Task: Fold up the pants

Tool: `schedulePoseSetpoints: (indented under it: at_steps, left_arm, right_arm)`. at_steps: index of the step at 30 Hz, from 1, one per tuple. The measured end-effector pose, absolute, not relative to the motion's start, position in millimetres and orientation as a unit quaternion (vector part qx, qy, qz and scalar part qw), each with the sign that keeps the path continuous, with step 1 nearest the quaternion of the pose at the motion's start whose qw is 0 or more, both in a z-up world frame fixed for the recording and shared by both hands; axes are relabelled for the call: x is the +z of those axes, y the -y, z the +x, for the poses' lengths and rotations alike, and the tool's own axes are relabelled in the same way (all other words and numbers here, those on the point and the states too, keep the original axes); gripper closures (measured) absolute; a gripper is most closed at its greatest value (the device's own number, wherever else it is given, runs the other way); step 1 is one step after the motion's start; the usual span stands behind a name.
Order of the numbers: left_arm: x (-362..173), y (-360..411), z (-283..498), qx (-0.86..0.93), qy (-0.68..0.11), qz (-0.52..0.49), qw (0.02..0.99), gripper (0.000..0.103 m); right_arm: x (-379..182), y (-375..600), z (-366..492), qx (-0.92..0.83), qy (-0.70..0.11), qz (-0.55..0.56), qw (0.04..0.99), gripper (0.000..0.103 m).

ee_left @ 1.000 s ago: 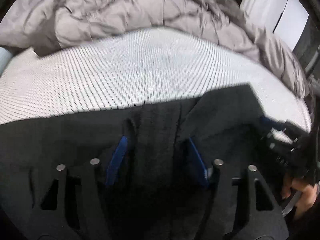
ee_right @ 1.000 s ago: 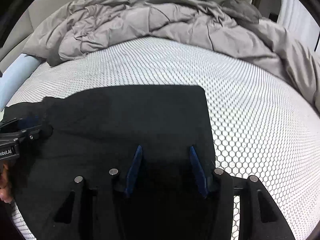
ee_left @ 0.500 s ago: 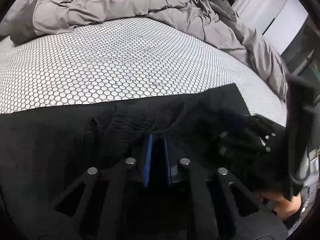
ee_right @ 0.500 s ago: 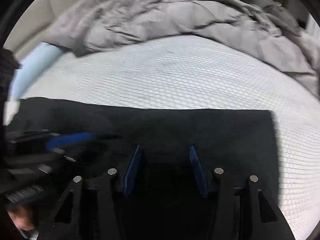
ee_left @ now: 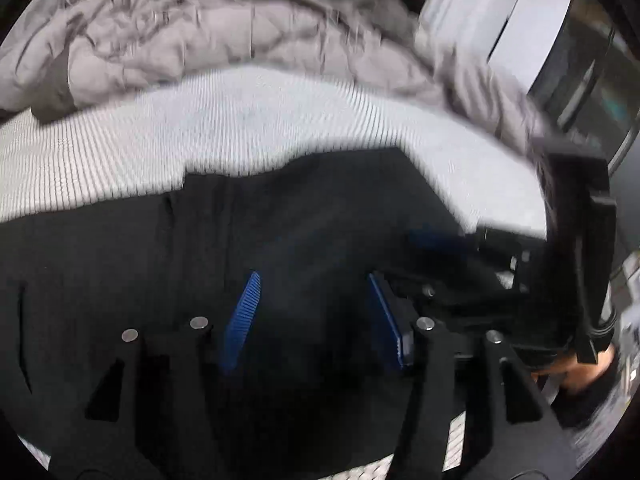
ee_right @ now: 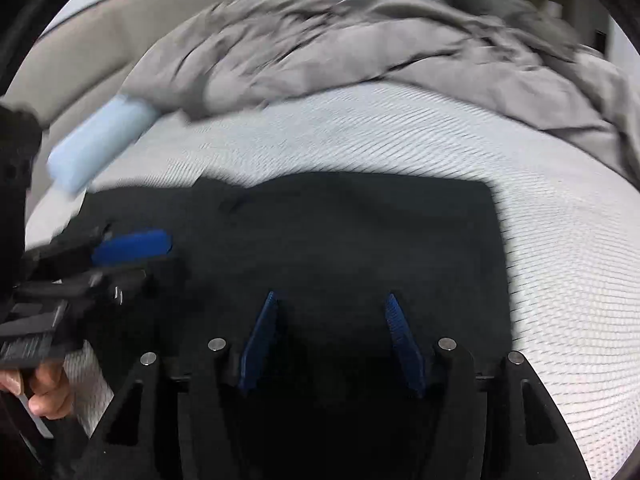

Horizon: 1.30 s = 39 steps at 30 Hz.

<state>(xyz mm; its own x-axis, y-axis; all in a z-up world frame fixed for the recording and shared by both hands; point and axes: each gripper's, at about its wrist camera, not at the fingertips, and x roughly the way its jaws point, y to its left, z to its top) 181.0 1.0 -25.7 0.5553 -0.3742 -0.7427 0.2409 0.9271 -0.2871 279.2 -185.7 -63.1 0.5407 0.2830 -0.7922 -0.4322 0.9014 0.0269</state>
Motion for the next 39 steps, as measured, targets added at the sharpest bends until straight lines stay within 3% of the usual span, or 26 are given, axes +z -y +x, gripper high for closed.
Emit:
schedulePoseSetpoints:
  at_steps: [2, 7, 11, 14, 19, 22, 24, 26, 34, 37, 39]
  left_arm:
    - [-43.3, -0.6, 175.4, -0.168, -0.448, -0.056, 0.876, 0.055]
    - [-40.9, -12.2, 153.4, -0.171, -0.438, -0.023, 0.882, 0.052]
    - [-27.7, -31.1, 124.2, -0.151, -0.421, -0.034, 0.894, 0.052]
    - [-13.9, -24.1, 107.7, -0.202, -0.391, -0.044, 0.897, 0.052]
    - [-40.0, 3.8, 106.0, -0.215, -0.442, 0.022, 0.871, 0.052]
    - [-41.3, -7.3, 88.6, -0.227, -0.434, 0.043, 0.871, 0.051]
    - [-41.7, -21.5, 77.1, -0.239, -0.435, 0.028, 0.868, 0.051]
    - [-39.7, -33.9, 65.2, -0.257, -0.424, 0.009, 0.868, 0.051]
    - [-14.3, -138.4, 66.5, -0.18, -0.368, -0.167, 0.896, 0.046]
    - [-23.4, -184.3, 77.1, -0.1, -0.358, -0.252, 0.894, 0.046]
    - [-35.2, -211.5, 79.8, -0.06, -0.352, -0.301, 0.884, 0.046]
  right_arm:
    - [-81.4, 177.6, 277.7, 0.19, -0.443, -0.131, 0.866, 0.044]
    - [-79.1, 213.9, 262.5, 0.107, -0.418, -0.177, 0.885, 0.044]
    - [-70.8, 247.9, 257.4, 0.087, -0.405, -0.151, 0.897, 0.043]
    - [-55.0, 238.0, 237.2, 0.135, -0.393, -0.124, 0.901, 0.043]
    - [-78.5, 189.3, 224.9, 0.212, -0.413, -0.169, 0.87, 0.043]
    - [-83.8, 209.8, 223.1, 0.195, -0.411, -0.189, 0.871, 0.036]
    - [-78.2, 243.3, 220.1, 0.174, -0.412, -0.172, 0.878, 0.036]
    - [-77.2, 275.8, 214.1, 0.143, -0.415, -0.147, 0.886, 0.026]
    - [-78.2, 365.2, 229.9, 0.248, -0.45, 0.195, 0.835, 0.027]
    - [-86.8, 361.4, 243.0, 0.274, -0.451, 0.235, 0.816, 0.032]
    - [-92.8, 346.0, 248.9, 0.259, -0.453, 0.207, 0.827, 0.047]
